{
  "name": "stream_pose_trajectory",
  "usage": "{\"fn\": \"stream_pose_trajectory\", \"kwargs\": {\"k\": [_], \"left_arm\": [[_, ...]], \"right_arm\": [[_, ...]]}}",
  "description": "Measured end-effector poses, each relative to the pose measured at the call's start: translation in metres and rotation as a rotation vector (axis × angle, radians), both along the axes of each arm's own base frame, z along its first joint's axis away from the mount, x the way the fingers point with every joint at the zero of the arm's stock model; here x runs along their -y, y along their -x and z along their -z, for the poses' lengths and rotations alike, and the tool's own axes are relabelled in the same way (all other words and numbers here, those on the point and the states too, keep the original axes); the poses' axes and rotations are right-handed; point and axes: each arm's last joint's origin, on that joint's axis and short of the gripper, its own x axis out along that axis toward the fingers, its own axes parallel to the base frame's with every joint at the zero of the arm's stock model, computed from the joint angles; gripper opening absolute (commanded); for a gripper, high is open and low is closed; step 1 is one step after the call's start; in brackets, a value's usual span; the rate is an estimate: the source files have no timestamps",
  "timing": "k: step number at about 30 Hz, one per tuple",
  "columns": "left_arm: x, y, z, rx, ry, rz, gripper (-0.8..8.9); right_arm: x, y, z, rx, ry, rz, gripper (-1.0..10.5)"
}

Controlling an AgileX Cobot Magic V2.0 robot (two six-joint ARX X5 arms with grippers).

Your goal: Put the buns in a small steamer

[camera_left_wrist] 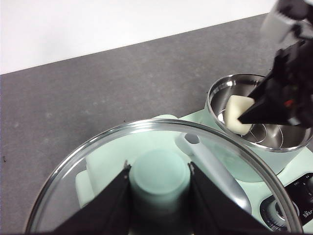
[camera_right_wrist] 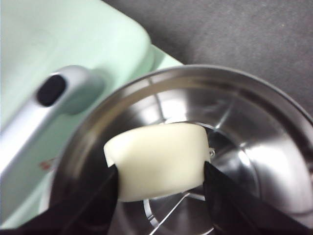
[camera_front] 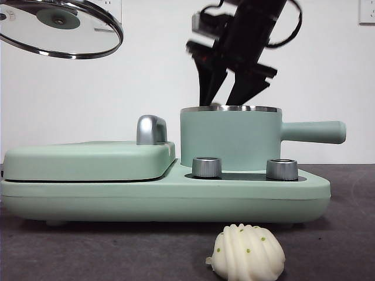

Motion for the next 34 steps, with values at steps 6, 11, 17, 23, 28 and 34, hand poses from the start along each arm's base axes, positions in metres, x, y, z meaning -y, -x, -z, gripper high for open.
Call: {"fn": "stream_pose_trajectory", "kwargs": {"k": [6, 11, 17, 23, 28, 34], "left_arm": [[0.0, 0.0, 0.0, 0.0, 0.0, 0.0, 0.16], [0.0, 0.0, 0.0, 0.0, 0.0, 0.0, 0.15], [0.0, 0.0, 0.0, 0.0, 0.0, 0.0, 0.15], [0.0, 0.0, 0.0, 0.0, 0.0, -0.001, 0.16], [0.0, 0.0, 0.0, 0.0, 0.0, -0.001, 0.16], [0.0, 0.0, 0.0, 0.0, 0.0, -0.001, 0.16]], "right_arm": [[-0.003, -0.008, 0.012, 0.027, 0.052, -0.002, 3.2], [-0.005, -0.009, 0.013, 0.036, 0.056, -0.01, 3.8], [0.007, 0.021, -0.048, 0.134, -0.014, -0.01, 3.8], [0.004, 0.084, -0.099, 0.353, -0.201, -0.116, 3.8], [-0.002, 0.119, -0.076, 0.401, -0.273, -0.191, 3.8], [-0.004, 0.152, -0.042, 0.417, -0.322, -0.273, 3.8]]}}
